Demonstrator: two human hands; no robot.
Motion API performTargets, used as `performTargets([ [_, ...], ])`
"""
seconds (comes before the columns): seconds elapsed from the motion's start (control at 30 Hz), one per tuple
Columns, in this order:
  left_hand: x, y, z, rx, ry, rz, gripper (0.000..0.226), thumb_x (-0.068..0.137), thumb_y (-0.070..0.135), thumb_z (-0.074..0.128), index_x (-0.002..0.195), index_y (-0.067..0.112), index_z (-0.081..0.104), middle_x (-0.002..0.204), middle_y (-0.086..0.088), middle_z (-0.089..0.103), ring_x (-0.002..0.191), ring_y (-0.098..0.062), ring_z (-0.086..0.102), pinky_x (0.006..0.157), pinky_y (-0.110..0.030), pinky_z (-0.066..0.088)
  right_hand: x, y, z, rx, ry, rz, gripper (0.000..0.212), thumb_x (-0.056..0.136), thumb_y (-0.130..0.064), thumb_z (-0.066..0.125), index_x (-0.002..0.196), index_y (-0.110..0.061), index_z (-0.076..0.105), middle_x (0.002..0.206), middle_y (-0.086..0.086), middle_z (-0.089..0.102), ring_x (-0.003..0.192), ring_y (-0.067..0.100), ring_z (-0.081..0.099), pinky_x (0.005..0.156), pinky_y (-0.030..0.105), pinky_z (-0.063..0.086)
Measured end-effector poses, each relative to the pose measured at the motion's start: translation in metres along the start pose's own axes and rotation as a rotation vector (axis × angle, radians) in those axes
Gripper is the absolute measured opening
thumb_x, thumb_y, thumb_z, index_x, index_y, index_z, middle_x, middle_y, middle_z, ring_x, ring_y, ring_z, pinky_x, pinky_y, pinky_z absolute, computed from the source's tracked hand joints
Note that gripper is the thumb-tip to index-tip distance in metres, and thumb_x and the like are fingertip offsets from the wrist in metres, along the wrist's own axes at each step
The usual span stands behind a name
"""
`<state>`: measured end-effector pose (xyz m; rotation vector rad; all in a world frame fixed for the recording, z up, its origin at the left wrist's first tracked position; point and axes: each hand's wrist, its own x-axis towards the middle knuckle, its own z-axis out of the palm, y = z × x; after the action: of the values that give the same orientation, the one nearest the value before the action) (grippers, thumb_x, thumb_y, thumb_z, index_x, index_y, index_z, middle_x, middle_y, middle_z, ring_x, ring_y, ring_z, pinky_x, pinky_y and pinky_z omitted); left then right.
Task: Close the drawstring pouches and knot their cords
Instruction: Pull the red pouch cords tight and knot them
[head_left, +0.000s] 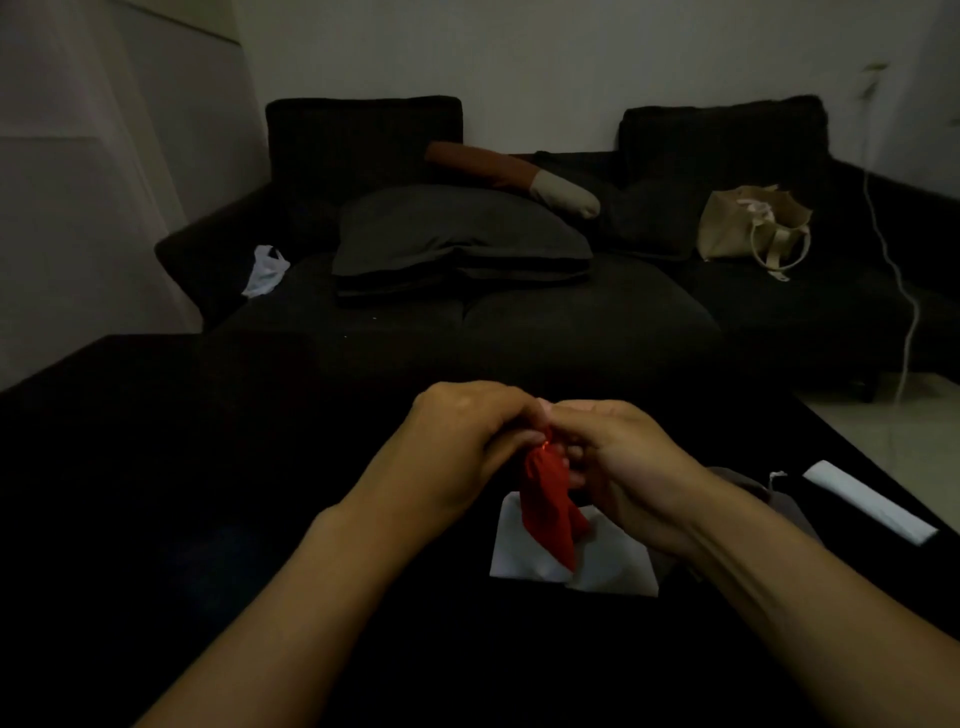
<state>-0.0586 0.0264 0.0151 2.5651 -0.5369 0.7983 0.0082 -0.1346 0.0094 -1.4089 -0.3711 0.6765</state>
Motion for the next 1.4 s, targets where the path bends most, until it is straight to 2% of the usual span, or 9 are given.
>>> performTargets([
  [0.1, 0.0, 0.003, -0.002, 0.064, -0.075, -0.034, 0.015, 0.09, 0.023, 0.067, 0.105, 0.02, 0.07, 0.099, 0.003, 0.071, 0.09, -0.009, 0.067, 0.082, -0.034, 0.057, 0.001, 0.001, -0.003, -0.056, 0.032, 0.012, 0.032, 0.096, -0.022, 0.056, 0.066, -0.013, 0.062, 0.058, -0.001, 0.05, 0.057, 0.008, 0.045, 0.058, 0.021, 0.037],
  [0.27, -0.001, 0.007, 0.002, 0.103, -0.054, 0.049, 0.02, 0.091, 0.027, 0.058, 0.1, 0.015, 0.071, 0.091, -0.002, 0.071, 0.081, -0.015, 0.069, 0.073, -0.041, 0.059, -0.001, -0.001, -0.004, -0.003, 0.037, 0.051, 0.028, 0.095, -0.018, 0.057, 0.069, -0.01, 0.061, 0.064, 0.003, 0.048, 0.055, 0.008, 0.043, 0.055, 0.021, 0.033],
  [0.43, -0.002, 0.007, 0.006, 0.099, -0.053, 0.039, 0.034, 0.092, 0.036, 0.045, 0.1, 0.014, 0.071, 0.092, 0.0, 0.071, 0.081, -0.013, 0.069, 0.072, -0.036, 0.059, -0.002, -0.003, -0.005, 0.002, 0.076, 0.07, 0.023, 0.095, -0.019, 0.06, 0.074, -0.008, 0.063, 0.063, 0.003, 0.049, 0.055, 0.007, 0.043, 0.052, 0.017, 0.034],
  [0.63, -0.001, 0.003, 0.014, 0.023, -0.153, -0.133, 0.005, 0.095, 0.03, 0.056, 0.098, 0.028, 0.053, 0.1, 0.011, 0.058, 0.09, -0.005, 0.056, 0.081, -0.028, 0.051, -0.001, -0.001, -0.005, 0.006, 0.097, 0.119, 0.019, 0.094, -0.018, 0.06, 0.085, -0.004, 0.069, 0.066, 0.004, 0.051, 0.055, 0.007, 0.044, 0.051, 0.017, 0.035],
  [0.83, -0.006, -0.009, 0.025, -0.135, -0.077, -0.302, 0.021, 0.094, 0.028, 0.057, 0.083, 0.039, 0.042, 0.08, 0.011, 0.054, 0.067, -0.004, 0.052, 0.06, -0.017, 0.037, -0.001, -0.003, -0.006, -0.183, 0.211, 0.038, 0.025, 0.095, -0.023, 0.063, 0.075, -0.01, 0.07, 0.063, 0.002, 0.057, 0.056, 0.007, 0.051, 0.05, 0.017, 0.044],
  [0.93, -0.009, -0.008, 0.027, -0.229, -0.009, -0.334, 0.019, 0.094, 0.024, 0.057, 0.083, 0.035, 0.045, 0.074, 0.008, 0.054, 0.062, -0.003, 0.051, 0.055, -0.014, 0.037, -0.003, -0.003, -0.008, -0.24, 0.245, -0.036, 0.027, 0.095, -0.021, 0.063, 0.071, -0.01, 0.071, 0.067, 0.005, 0.06, 0.058, 0.008, 0.055, 0.05, 0.018, 0.047],
  [1.1, -0.01, -0.001, 0.031, -0.333, 0.025, -0.376, 0.018, 0.097, 0.015, 0.057, 0.085, 0.025, 0.05, 0.07, 0.008, 0.054, 0.056, 0.004, 0.05, 0.053, -0.012, 0.038, -0.004, 0.003, -0.009, -0.137, 0.282, -0.098, 0.029, 0.096, -0.014, 0.06, 0.089, 0.013, 0.066, 0.07, 0.011, 0.053, 0.056, 0.009, 0.052, 0.048, 0.017, 0.05],
  [1.23, -0.008, -0.002, 0.034, -0.368, 0.016, -0.396, 0.012, 0.097, 0.017, 0.057, 0.087, 0.022, 0.053, 0.069, 0.009, 0.056, 0.056, 0.004, 0.05, 0.053, -0.011, 0.037, 0.0, 0.011, -0.009, -0.121, 0.347, -0.139, 0.029, 0.096, -0.013, 0.061, 0.07, 0.0, 0.066, 0.06, 0.005, 0.052, 0.052, 0.009, 0.051, 0.046, 0.017, 0.048],
  [1.4, -0.013, -0.005, 0.047, -0.598, 0.029, -0.466, 0.011, 0.098, 0.009, 0.055, 0.091, 0.016, 0.056, 0.074, 0.002, 0.064, 0.067, -0.004, 0.06, 0.063, -0.023, 0.049, 0.002, 0.014, -0.028, -0.219, 0.101, -0.019, 0.039, 0.096, -0.034, 0.059, 0.106, 0.003, 0.066, 0.084, 0.014, 0.065, 0.071, 0.021, 0.057, 0.057, 0.024, 0.039],
])
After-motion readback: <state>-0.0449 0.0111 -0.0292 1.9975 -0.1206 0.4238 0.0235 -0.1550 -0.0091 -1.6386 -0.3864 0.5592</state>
